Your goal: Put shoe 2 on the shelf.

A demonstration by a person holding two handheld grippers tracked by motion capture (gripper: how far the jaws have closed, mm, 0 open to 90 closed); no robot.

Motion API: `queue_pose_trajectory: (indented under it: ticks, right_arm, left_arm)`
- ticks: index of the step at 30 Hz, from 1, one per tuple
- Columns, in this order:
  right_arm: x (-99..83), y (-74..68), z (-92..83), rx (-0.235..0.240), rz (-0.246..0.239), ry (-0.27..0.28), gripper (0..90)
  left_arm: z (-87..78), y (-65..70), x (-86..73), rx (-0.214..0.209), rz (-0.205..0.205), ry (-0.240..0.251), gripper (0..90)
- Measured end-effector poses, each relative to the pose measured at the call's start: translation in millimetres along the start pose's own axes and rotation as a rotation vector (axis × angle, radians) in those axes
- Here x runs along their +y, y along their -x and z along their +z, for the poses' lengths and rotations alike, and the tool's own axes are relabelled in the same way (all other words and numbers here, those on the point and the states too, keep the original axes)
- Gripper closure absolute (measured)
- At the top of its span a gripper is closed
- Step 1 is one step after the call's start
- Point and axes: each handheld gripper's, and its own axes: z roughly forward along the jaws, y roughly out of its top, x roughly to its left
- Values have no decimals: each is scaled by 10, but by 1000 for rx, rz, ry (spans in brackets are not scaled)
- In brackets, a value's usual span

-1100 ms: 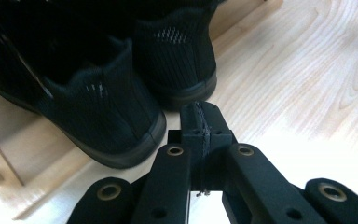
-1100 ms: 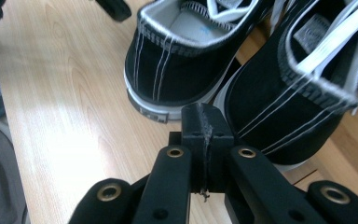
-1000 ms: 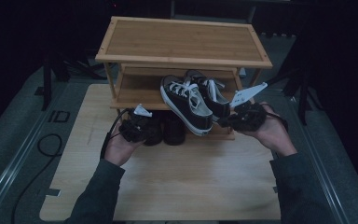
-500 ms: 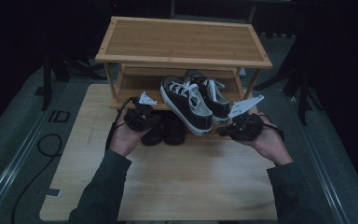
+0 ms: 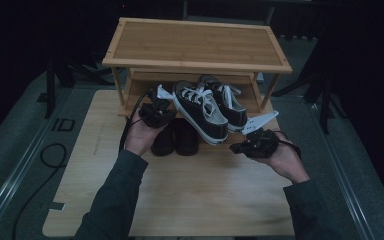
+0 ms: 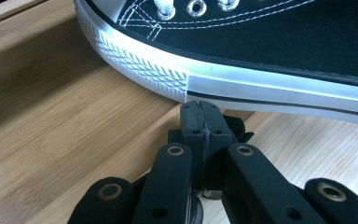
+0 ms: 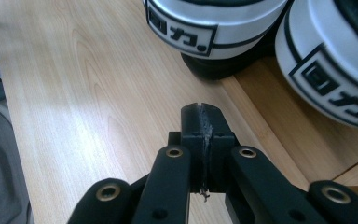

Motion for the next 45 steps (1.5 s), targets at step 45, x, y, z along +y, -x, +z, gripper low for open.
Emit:
queue_pose_trajectory:
  ticks: [45]
  right_arm:
    - [130, -120, 70, 30, -37, 65, 899]
  left_arm:
    - [208, -178, 140, 110, -28, -39, 900]
